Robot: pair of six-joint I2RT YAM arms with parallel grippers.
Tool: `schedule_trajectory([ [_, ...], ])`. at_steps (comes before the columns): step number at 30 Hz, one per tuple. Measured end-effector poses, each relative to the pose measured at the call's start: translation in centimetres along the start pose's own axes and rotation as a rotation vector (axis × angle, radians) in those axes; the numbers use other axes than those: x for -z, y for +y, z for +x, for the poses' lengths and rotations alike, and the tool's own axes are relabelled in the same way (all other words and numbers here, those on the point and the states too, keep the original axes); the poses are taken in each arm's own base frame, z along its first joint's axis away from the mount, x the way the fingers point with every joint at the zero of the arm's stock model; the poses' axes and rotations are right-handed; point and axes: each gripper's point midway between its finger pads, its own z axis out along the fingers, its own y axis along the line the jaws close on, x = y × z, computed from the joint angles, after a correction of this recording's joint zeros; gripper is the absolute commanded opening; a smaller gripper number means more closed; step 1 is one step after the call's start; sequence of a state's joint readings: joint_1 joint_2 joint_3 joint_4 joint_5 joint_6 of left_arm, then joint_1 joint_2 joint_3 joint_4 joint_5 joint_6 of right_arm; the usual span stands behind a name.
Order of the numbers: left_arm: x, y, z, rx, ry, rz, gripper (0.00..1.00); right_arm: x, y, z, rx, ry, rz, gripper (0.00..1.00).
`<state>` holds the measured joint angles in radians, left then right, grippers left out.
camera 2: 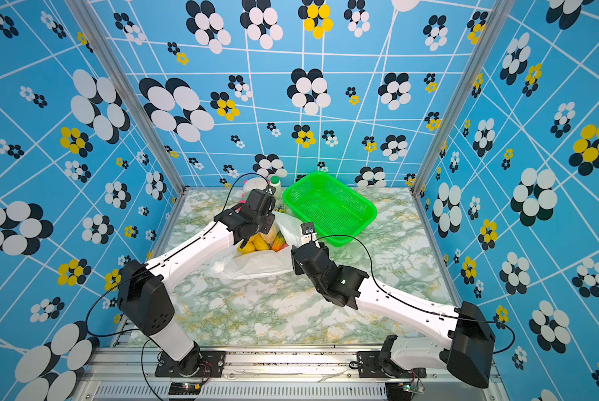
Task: Untie the knot of the plastic bag and take out the fruit
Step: Open the plastic bag at the center of the table.
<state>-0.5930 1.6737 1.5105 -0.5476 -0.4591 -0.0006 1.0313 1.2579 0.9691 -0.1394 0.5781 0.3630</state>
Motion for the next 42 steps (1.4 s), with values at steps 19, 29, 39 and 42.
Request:
schedule_trajectory([
  [19,9.9,10.3,-2.5,0.200,-0.055,-0.284,0.00,1.8,8.3,-3.6,0.098,-0.082,-0.217,0.45],
  [29,11.3,-0.5,1.1,0.070,-0.132,0.036,0.00,2.9,5.3,0.1,0.061,-0.034,-0.192,0.53],
  [39,13.2,-4.9,8.8,0.135,-0.099,0.330,0.00,4.4,0.6,3.5,0.004,-0.027,-0.103,0.74],
  [42,14.6,-5.0,8.3,0.153,-0.140,0.355,0.00,5.5,-1.3,2.7,-0.055,-0.074,-0.081,0.93],
])
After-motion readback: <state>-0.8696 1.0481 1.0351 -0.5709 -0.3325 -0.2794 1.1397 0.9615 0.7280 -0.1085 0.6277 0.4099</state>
